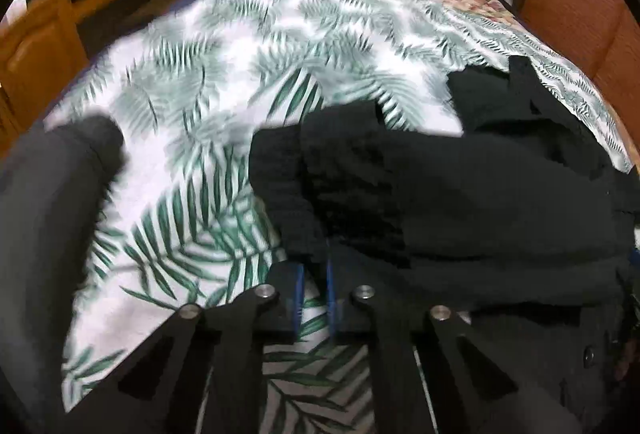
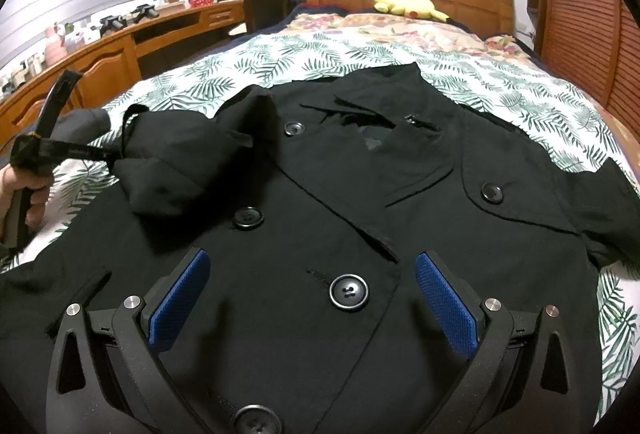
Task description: Fold large clothes
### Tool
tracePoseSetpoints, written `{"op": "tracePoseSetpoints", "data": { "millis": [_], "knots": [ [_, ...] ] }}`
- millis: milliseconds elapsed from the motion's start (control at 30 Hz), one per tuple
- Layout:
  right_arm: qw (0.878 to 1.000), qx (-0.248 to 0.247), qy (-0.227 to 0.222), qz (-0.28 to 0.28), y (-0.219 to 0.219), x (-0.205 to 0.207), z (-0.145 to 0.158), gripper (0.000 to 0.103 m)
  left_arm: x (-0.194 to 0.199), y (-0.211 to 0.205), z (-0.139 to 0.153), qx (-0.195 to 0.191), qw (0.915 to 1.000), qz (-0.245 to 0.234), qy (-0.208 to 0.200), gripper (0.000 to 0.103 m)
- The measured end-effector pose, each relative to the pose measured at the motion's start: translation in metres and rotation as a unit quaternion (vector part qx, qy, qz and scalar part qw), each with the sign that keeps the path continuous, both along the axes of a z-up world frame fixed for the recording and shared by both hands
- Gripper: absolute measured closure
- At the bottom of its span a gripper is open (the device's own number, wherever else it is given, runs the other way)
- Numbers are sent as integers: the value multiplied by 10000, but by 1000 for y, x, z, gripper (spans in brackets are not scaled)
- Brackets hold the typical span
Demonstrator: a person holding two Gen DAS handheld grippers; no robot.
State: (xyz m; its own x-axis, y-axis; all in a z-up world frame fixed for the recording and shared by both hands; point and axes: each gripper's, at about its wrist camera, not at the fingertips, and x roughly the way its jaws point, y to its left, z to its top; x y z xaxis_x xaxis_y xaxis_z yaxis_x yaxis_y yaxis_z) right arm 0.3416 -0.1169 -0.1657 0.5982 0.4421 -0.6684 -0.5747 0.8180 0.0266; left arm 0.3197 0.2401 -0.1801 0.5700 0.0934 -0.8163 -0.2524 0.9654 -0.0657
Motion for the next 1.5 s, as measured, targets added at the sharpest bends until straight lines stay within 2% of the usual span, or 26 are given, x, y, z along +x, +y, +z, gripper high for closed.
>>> {"op": "tracePoseSetpoints", "data": {
  "millis": [133,333,533,667,933,1167,1267,1367,1500],
  "knots": [
    [9999,84,-4,110,-11,-16,11,0,-1,-28,37,180,9990,-146,-393,102],
    [9997,54,-210,-97,-54,-35,28,0,-5,-97,104,498,9911,-633,-1059,102],
    [9983,-8,-286,-510,-103,-42,38,0,-7,-182,162,683,9752,-1346,-1619,102],
    [9960,-112,-353,-810,-136,-47,42,0,-10,-235,187,718,9636,-1814,-1826,102],
    [9925,-179,-272,-1177,-189,-63,45,0,-21,-308,202,676,9462,-2502,-1937,102],
    [9902,-159,-265,-1360,-214,-71,53,0,-43,-357,199,685,9398,-2883,-1700,99],
    [9894,-111,-297,-1417,-220,-73,61,0,-56,-367,197,488,9359,-3116,-1567,93],
    [9888,-54,-342,-1453,-223,-74,70,0,-73,-370,198,404,9315,-3229,-1626,80],
    [9881,17,-408,-1483,-224,-75,80,0,-94,-361,199,282,9297,-3248,-1714,71]
  ]
}}
